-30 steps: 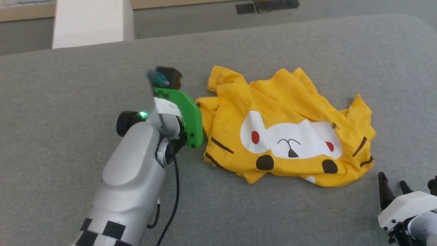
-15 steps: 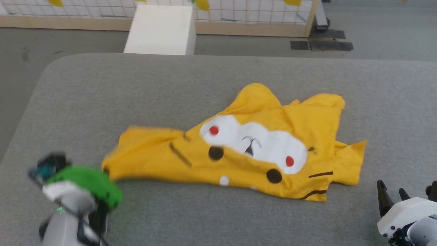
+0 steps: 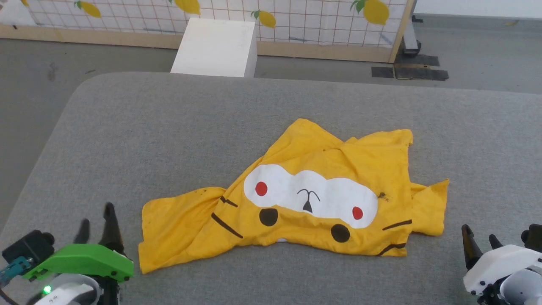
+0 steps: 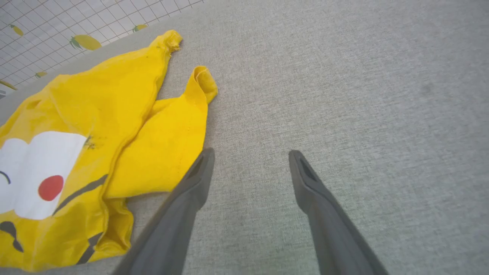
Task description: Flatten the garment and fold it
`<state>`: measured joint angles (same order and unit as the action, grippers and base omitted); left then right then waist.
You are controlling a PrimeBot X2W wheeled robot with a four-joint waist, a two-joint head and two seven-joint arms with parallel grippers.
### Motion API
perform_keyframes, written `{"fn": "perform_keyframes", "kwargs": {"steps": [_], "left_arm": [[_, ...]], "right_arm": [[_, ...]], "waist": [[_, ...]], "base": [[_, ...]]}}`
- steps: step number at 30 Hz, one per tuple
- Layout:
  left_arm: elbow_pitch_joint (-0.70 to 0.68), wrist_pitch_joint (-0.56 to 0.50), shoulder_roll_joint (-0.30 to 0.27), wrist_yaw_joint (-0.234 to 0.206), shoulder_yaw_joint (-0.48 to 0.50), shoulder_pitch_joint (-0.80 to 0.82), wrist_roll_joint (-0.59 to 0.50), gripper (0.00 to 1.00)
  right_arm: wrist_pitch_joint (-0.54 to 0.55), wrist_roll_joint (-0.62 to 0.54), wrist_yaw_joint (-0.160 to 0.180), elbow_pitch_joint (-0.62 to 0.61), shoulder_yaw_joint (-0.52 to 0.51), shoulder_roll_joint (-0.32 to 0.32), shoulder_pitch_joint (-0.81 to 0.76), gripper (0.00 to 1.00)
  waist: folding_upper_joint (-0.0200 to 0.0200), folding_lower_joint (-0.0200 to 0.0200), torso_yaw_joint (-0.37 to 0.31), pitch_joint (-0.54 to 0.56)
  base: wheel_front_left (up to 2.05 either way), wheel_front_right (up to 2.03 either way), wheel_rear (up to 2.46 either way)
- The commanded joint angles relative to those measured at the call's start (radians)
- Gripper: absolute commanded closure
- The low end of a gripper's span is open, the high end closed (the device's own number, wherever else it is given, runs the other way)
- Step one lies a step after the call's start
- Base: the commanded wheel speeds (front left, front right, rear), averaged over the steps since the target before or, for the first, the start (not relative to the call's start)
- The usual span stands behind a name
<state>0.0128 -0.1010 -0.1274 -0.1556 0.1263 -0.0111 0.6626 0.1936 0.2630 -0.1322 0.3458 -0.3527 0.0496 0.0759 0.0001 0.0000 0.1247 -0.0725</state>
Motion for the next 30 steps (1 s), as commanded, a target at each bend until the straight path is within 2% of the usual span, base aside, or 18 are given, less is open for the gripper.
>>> {"fn": "perform_keyframes", "kwargs": {"steps": [1,3,5,8,15,22,30], "left_arm": [[-0.011,0.053,-0.019,0.028,-0.011,-0.012,-0.043,0.00],[-0.024,0.165,-0.033,0.058,-0.031,-0.021,-0.111,0.00],[-0.017,0.252,-0.040,0.069,-0.053,-0.032,-0.172,0.00],[0.003,0.325,-0.024,0.083,-0.080,-0.035,-0.216,0.00],[0.057,0.359,0.014,0.112,-0.086,-0.004,-0.232,0.00],[0.067,0.362,0.039,0.137,-0.067,0.046,-0.244,0.00],[0.073,0.363,0.061,0.161,-0.047,0.068,-0.258,0.00]], "right_arm": [[-0.002,-0.005,0.002,0.000,0.002,0.001,-0.013,0.00],[0.001,-0.006,0.002,-0.002,0.002,0.001,-0.017,0.00],[0.013,-0.018,0.002,-0.009,0.001,0.001,-0.012,0.00],[0.047,-0.050,0.002,-0.039,0.015,0.001,0.016,0.00],[0.213,-0.166,0.002,-0.083,0.072,0.001,0.167,0.00],[0.418,-0.340,0.002,-0.014,0.085,0.004,0.326,0.00],[0.493,-0.418,0.002,0.046,0.072,0.009,0.381,0.00]], "waist": [[-0.0001,0.0000,-0.009,0.006],[-0.0001,0.0000,-0.014,0.005],[-0.0001,0.0000,-0.018,-0.004],[-0.0001,0.0000,-0.019,-0.022],[-0.0001,0.0000,-0.008,-0.086],[-0.0001,0.0000,0.027,-0.154],[-0.0001,0.0000,0.051,-0.184]], "base": [[0.00,0.00,0.00],[0.00,0.00,0.00],[0.00,0.00,0.00],[0.00,0.00,0.00],[0.00,0.00,0.00],[0.00,0.00,0.00],[0.00,0.00,0.00]]}}
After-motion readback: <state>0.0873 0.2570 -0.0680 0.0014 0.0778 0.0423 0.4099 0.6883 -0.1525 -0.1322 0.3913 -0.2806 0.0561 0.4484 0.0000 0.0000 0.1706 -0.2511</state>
